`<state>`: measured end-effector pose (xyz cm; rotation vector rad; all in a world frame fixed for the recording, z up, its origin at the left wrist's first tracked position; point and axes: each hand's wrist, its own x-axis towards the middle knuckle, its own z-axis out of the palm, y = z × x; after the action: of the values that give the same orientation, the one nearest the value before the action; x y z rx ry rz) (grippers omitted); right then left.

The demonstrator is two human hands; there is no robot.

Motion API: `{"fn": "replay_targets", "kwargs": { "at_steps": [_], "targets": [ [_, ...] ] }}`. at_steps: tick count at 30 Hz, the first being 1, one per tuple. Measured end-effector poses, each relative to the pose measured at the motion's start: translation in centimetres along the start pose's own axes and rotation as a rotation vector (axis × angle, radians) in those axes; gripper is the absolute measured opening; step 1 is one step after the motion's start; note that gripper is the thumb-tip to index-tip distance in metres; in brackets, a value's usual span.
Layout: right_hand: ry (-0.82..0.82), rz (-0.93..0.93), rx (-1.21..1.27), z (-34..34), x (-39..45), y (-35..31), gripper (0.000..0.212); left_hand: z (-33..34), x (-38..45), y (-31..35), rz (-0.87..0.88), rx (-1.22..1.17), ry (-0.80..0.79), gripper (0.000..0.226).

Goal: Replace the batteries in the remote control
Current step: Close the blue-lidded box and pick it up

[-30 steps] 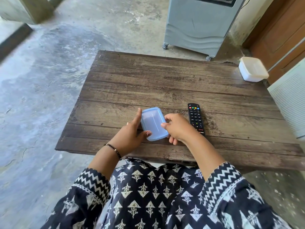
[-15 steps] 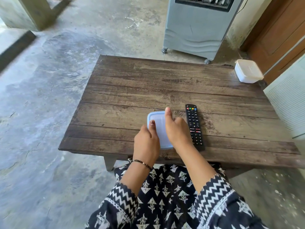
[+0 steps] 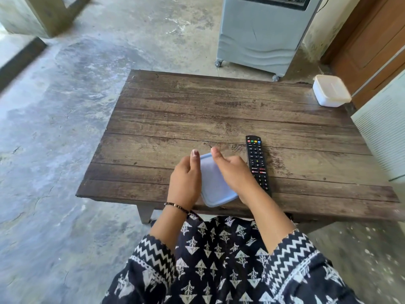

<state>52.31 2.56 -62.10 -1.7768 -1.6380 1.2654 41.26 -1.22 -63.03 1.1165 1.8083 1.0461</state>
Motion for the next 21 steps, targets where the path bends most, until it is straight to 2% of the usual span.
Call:
{"fn": "replay_targets", "kwargs": {
  "at_steps": [3, 5, 7, 11, 15, 18, 21],
  "targets": [
    [0.027, -0.007, 0.055, -0.1, -0.7, 0.0, 0.059, 0.1, 0.8, 0.4, 0.016, 0.036, 0.103, 0.046],
    [-0.1, 0.091, 0.269, -0.4, -1.6, 0.2, 0.055, 0.2, 1.1, 0.3, 0.006, 0.037, 0.192, 0.046],
    [-0.192, 0.143, 0.381, -0.7, -2.1, 0.4, 0.051, 0.4, 1.1, 0.1, -0.01, 0.055, 0.211, 0.049],
    [-0.157, 0.1, 0.411, 0.0, -1.6, 0.3, 0.039, -0.7, 1.1, -0.2, -0.042, 0.081, 0.227, 0.043],
    [-0.122, 0.095, 0.628, 0.9, -0.8, -0.5, 0.023, -4.1, 2.0, -1.7, -0.069, 0.059, 0.251, 0.038],
    [-0.087, 0.032, 0.614, 2.9, 0.3, -2.1, 0.01, -7.7, 2.2, -2.6, -0.058, 0.091, 0.227, 0.036],
    [-0.137, 0.011, 0.609, 6.1, 1.1, -4.0, 0.009, -12.3, 2.5, -3.4, -0.072, 0.192, 0.253, 0.029]
  ]
}}
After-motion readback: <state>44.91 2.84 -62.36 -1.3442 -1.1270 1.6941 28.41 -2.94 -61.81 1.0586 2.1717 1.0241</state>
